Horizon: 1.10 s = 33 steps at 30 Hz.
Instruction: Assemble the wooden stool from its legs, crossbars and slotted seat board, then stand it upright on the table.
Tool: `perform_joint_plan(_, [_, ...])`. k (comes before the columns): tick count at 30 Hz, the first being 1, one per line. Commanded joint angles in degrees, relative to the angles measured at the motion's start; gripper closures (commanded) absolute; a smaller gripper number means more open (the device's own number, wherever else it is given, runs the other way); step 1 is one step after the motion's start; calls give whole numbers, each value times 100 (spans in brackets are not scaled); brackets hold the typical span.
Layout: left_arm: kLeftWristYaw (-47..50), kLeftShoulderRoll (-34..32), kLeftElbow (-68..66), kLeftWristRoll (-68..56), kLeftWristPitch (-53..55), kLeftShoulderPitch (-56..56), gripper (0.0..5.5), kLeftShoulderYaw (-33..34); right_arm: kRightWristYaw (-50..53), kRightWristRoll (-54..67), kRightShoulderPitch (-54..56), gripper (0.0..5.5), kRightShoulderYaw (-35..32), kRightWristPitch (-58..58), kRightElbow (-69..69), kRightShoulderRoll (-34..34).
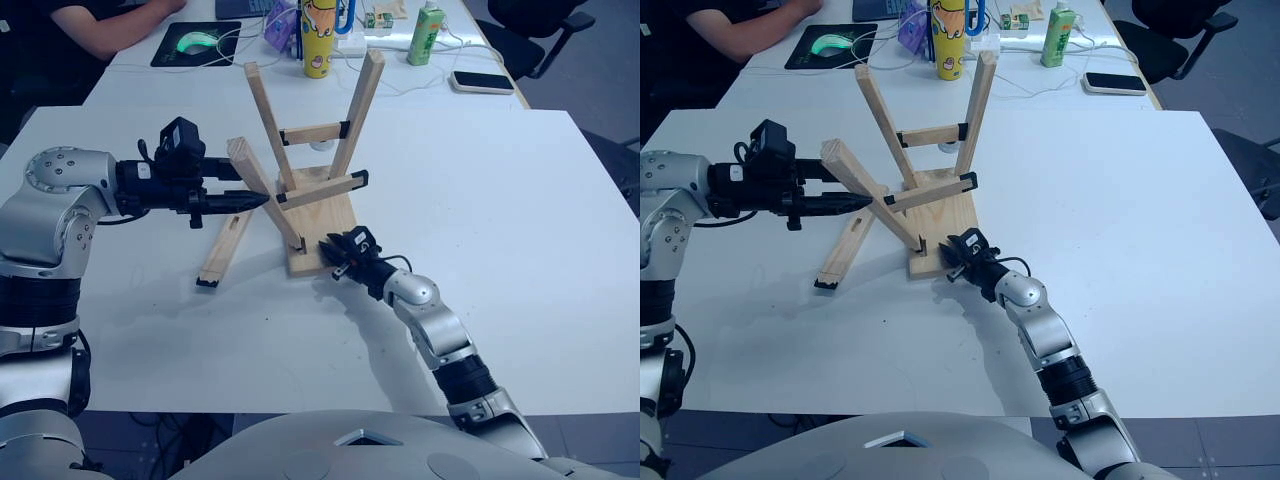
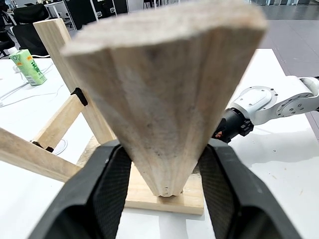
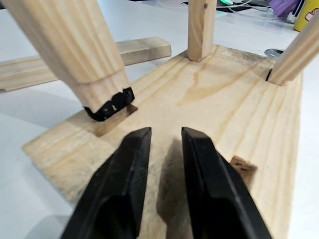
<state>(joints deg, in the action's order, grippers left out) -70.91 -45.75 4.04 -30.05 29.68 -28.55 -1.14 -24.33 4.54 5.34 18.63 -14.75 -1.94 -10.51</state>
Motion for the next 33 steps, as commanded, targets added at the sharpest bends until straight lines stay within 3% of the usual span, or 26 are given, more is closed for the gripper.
perform_joint_plan(1, [9, 8, 46, 56, 56, -60, 348, -65, -51, -265, -372, 437, 268, -488, -610, -103])
perform_joint_plan(33, [-106, -197, 18, 299, 92, -156, 348, -381, 42, -299, -405, 437, 347, -433, -663, -21])
